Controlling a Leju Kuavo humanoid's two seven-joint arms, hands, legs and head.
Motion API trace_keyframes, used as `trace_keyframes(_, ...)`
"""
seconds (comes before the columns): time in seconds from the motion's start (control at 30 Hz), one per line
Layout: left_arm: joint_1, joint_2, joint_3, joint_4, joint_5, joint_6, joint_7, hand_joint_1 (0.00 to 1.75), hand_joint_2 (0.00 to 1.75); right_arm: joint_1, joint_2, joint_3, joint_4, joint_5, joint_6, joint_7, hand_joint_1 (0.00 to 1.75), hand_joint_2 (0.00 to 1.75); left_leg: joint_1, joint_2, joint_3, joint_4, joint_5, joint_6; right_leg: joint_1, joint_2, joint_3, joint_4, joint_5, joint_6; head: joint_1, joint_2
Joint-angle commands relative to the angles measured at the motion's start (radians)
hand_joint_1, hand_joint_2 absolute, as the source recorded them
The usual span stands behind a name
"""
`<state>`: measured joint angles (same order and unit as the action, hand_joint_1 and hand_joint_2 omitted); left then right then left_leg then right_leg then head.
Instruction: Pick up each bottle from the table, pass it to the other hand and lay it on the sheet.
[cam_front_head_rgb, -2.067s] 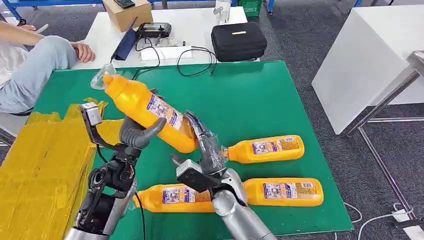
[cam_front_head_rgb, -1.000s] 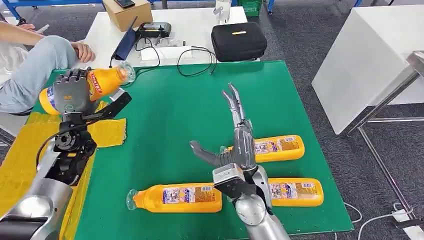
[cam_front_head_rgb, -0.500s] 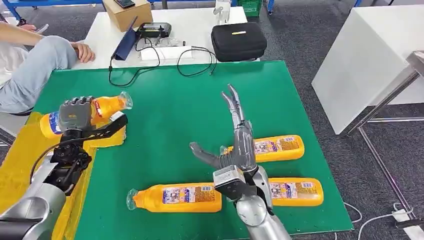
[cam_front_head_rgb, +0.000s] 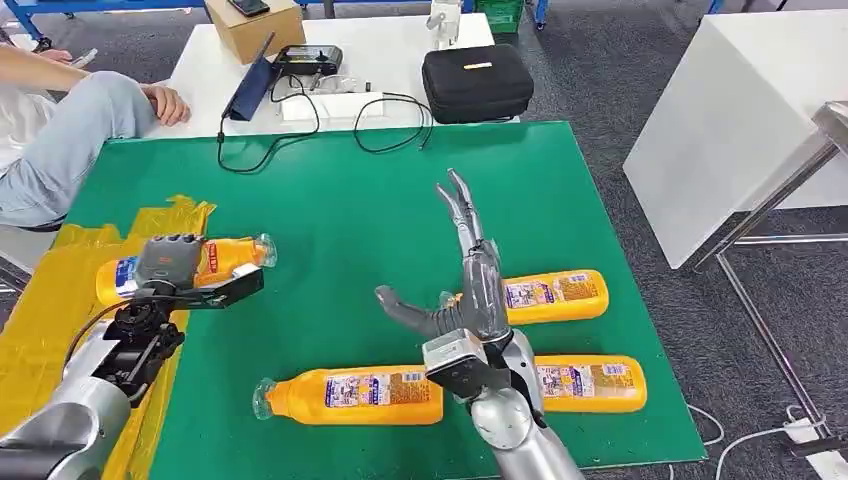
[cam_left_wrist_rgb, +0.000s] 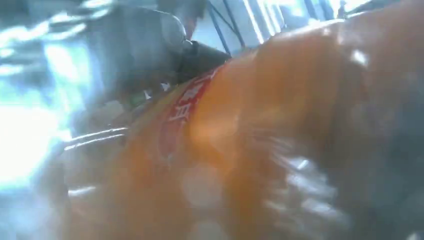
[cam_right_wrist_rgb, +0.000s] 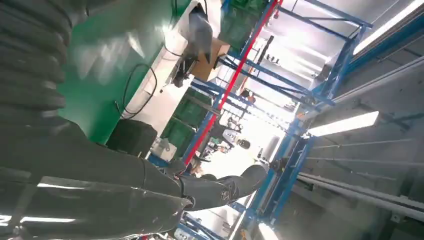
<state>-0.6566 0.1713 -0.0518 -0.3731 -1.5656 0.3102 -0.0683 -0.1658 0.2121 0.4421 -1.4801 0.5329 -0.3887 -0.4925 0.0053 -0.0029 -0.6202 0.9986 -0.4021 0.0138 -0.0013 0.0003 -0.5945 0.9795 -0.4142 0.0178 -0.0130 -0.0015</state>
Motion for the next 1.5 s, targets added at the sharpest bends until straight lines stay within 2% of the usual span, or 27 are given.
trace_keyframes(0.03,-0.038,0.019,-0.064,0.083,-0.005,-0.032,0.016,1.75,1.75,-0.051,-0.029,0.019,0.067,-0.003,0.003,-0.002,0.0,1.75,0.001,0.001,0.003,0.0,-0.001,0.0,0.001,0.0,0.003,-0.001,-0.001,0.0,0.0,0.0)
trace_keyframes(0.2,-0.041,0.02,-0.075,0.093,-0.005,-0.072,0.029,1.75,1.75,-0.055,-0.028,0.021,0.073,-0.002,0.005,-0.002,0.0,1.75,0.001,0.001,0.002,0.0,-0.001,0.0,0.001,0.001,0.003,-0.001,-0.001,0.0,0.0,0.0)
trace_keyframes(0.23,-0.04,0.021,-0.074,0.099,-0.005,-0.104,0.038,1.5,1.75,-0.059,-0.028,0.023,0.078,0.0,0.008,-0.001,0.0,1.75,0.001,0.001,0.004,0.001,-0.002,0.0,0.001,0.0,0.005,-0.001,-0.001,0.001,0.0,0.0)
trace_keyframes(0.27,-0.036,0.021,-0.071,0.104,-0.005,-0.131,0.04,0.33,1.75,-0.063,-0.027,0.024,0.083,0.001,0.01,0.001,0.0,1.75,0.001,0.001,0.003,0.0,-0.002,0.0,0.001,0.0,0.004,-0.001,-0.001,0.0,0.0,0.0)
trace_keyframes(0.3,-0.031,0.022,-0.076,0.105,-0.005,-0.146,0.043,0.0,1.75,-0.067,-0.028,0.026,0.089,0.004,0.014,0.003,0.0,1.75,0.001,0.001,0.003,0.0,-0.001,0.0,0.001,0.0,0.003,-0.001,-0.001,0.0,0.0,0.0)
trace_keyframes(0.53,-0.044,0.012,-0.031,0.105,0.016,-0.191,0.065,0.0,1.75,-0.085,-0.038,0.04,0.11,0.029,0.043,0.026,0.0,1.75,0.001,0.001,0.006,0.0,-0.002,0.0,0.001,0.001,0.006,-0.001,-0.001,0.0,0.0,0.0)
trace_keyframes(0.7,-0.056,-0.004,0.033,0.085,0.06,-0.151,0.019,0.0,1.75,-0.079,-0.046,0.037,0.11,0.036,0.074,0.034,0.0,1.75,0.0,0.0,0.004,0.0,-0.001,-0.001,0.0,0.0,0.004,-0.001,-0.001,0.0,0.0,0.0)
trace_keyframes(0.87,-0.063,-0.027,0.112,0.057,0.159,-0.129,-0.095,0.0,1.75,-0.075,-0.051,0.032,0.118,0.055,0.082,0.042,0.0,1.75,0.001,-0.001,0.004,0.0,0.0,0.0,0.0,-0.001,0.004,-0.001,-0.001,0.001,0.0,0.0)
trace_keyframes(0.97,-0.067,-0.03,0.111,0.057,0.159,-0.133,-0.094,0.0,1.75,-0.074,-0.053,0.031,0.118,0.054,0.082,0.042,0.0,1.75,0.001,-0.002,0.003,0.0,0.0,0.0,0.001,-0.002,0.004,-0.001,-0.001,0.0,0.0,0.0)
trace_keyframes(1.1,-0.064,-0.051,0.192,0.017,0.292,-0.15,-0.242,0.0,1.75,-0.067,-0.06,0.035,0.124,0.073,0.093,0.053,0.0,1.75,0.001,-0.002,0.005,0.001,-0.001,-0.001,0.001,-0.002,0.006,-0.001,-0.002,0.001,0.0,0.0)
trace_keyframes(1.2,-0.056,-0.072,0.25,-0.061,0.451,-0.216,-0.361,0.0,1.75,-0.063,-0.077,0.057,0.151,0.117,0.111,0.066,0.0,1.75,0.002,-0.004,0.004,0.001,-0.001,-0.001,0.002,-0.004,0.006,-0.001,-0.002,0.0,0.0,0.0)
trace_keyframes(1.33,-0.051,-0.082,0.287,-0.112,0.585,-0.305,-0.375,0.0,1.75,-0.073,-0.096,0.102,0.201,0.185,0.144,0.099,0.0,1.75,0.002,-0.002,0.006,0.001,-0.002,-0.001,0.002,-0.003,0.007,-0.002,-0.002,0.001,0.0,0.0)
trace_keyframes(1.5,-0.013,-0.075,0.271,-0.168,0.754,-0.402,-0.429,0.0,1.75,-0.12,-0.119,0.204,0.362,0.303,0.206,0.147,0.0,1.75,0.002,0.0,0.007,0.0,-0.002,-0.001,0.002,-0.001,0.008,-0.002,-0.001,0.001,0.0,0.0)
